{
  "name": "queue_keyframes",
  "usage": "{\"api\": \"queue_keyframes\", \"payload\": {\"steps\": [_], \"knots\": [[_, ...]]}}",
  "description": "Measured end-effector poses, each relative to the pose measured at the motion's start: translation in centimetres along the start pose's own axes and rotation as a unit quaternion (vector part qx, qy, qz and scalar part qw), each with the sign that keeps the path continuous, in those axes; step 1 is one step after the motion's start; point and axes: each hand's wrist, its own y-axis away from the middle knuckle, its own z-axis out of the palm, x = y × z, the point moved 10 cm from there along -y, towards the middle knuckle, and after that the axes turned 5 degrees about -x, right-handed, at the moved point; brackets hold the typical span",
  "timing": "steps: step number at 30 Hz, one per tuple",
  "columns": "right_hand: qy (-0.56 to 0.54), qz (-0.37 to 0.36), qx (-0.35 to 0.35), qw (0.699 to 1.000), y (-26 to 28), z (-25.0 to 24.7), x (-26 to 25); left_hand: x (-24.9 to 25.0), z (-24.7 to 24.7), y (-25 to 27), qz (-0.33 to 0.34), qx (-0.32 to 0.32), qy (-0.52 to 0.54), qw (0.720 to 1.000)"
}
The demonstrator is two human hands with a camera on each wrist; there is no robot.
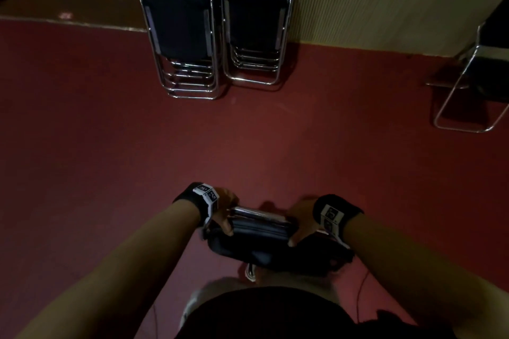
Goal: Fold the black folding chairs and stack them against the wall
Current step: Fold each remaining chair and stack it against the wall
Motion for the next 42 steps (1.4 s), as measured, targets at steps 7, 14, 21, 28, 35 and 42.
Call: {"api": "queue_keyframes", "payload": {"steps": [7,14,21,28,35,42], "knots": [[0.017,-0.001,-0.004,1.0,-0.6,-13.2,5.3,-3.6,-12.2,-3.3,-0.047,0.054,-0.006,0.997],[0.073,0.039,0.03,0.996,-4.0,-23.9,8.3,-8.5,-20.4,-5.5,-0.051,0.064,0.024,0.996],[0.076,0.056,0.083,0.992,-10.1,-36.8,10.6,-17.2,-30.9,-10.7,-0.032,0.088,0.012,0.996],[0.008,0.059,0.142,0.988,-14.6,-50.1,12.6,-25.6,-44.1,-14.5,-0.006,0.127,-0.038,0.991],[-0.047,0.075,0.159,0.983,-17.5,-56.5,15.3,-29.1,-52.5,-15.4,0.021,0.155,-0.087,0.984],[0.008,0.093,0.117,0.989,-15.7,-68.4,15.5,-34.1,-60.7,-19.5,0.005,0.137,-0.086,0.987]]}}
